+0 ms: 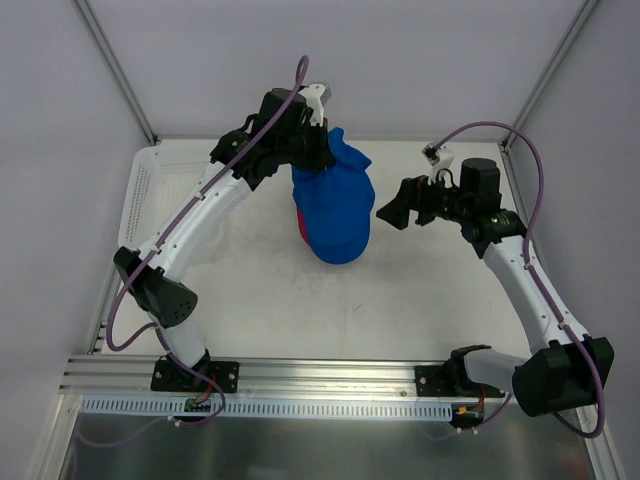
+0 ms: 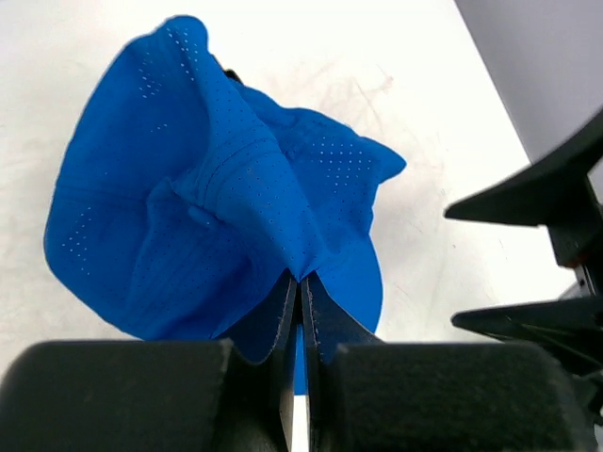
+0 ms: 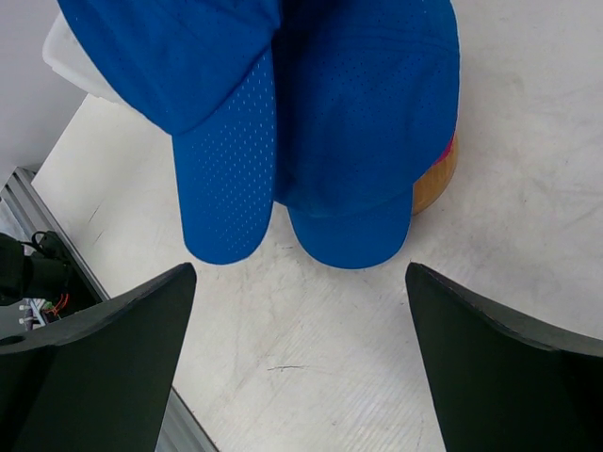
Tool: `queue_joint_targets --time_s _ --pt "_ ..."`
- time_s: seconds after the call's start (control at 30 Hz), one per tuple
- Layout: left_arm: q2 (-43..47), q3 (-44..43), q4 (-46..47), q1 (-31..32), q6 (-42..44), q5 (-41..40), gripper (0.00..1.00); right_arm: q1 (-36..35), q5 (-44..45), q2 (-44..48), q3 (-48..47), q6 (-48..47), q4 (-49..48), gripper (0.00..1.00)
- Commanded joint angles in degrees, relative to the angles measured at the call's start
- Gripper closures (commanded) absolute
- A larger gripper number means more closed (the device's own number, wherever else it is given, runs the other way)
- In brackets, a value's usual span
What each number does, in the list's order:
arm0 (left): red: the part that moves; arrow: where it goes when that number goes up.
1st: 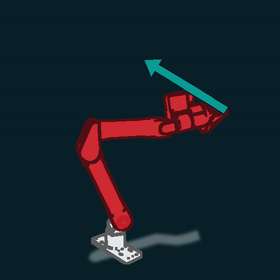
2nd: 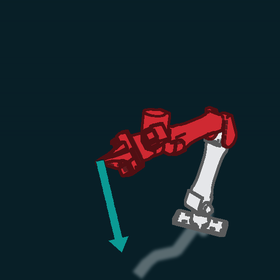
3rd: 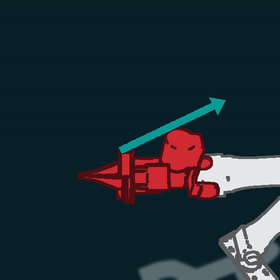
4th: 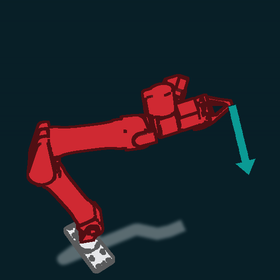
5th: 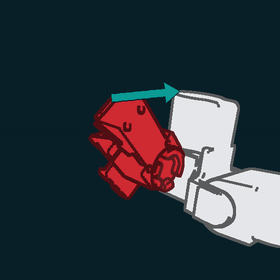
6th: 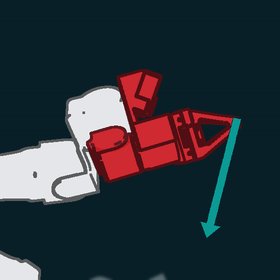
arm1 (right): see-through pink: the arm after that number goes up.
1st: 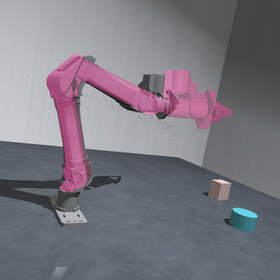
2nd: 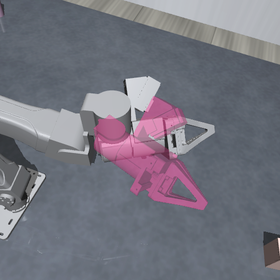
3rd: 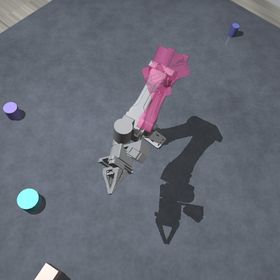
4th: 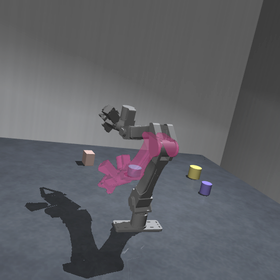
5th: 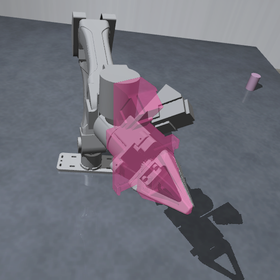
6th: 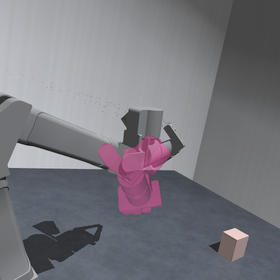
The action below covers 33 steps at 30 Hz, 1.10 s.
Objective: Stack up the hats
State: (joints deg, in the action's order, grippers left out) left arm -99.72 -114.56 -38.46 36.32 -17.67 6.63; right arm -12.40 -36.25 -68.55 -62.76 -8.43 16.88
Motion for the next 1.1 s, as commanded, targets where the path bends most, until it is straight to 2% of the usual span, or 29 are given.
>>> queue_joint_targets --time_s 0.0,0.3,0.57,0.83,1.07 --pt "0.6 -3.0 1.7 -0.5 -2.8 -6.2 1.0 0.6 -0.1 1.8 0.0 -0.7 -1.3 0.01" --pt "-2.5 -6.0 1.7 -0.1 -1.8 -1.6 1.0 0.8 -0.3 1.8 0.7 -0.8 -1.3 0.01" --pt "-3.0 -2.4 1.7 2.0 -3.6 -1.1 1.0 1.3 -0.6 1.8 1.1 -1.0 -1.3 0.01" --pt "-2.5 -1.9 1.7 5.7 -5.3 -11.4 1.0 1.7 -0.9 1.7 1.4 -0.9 -1.3 0.0" --pt "-2.8 -1.2 1.7 8.0 -6.2 -15.7 1.0 1.9 -1.1 2.0 1.9 -1.1 -1.3 0.01"
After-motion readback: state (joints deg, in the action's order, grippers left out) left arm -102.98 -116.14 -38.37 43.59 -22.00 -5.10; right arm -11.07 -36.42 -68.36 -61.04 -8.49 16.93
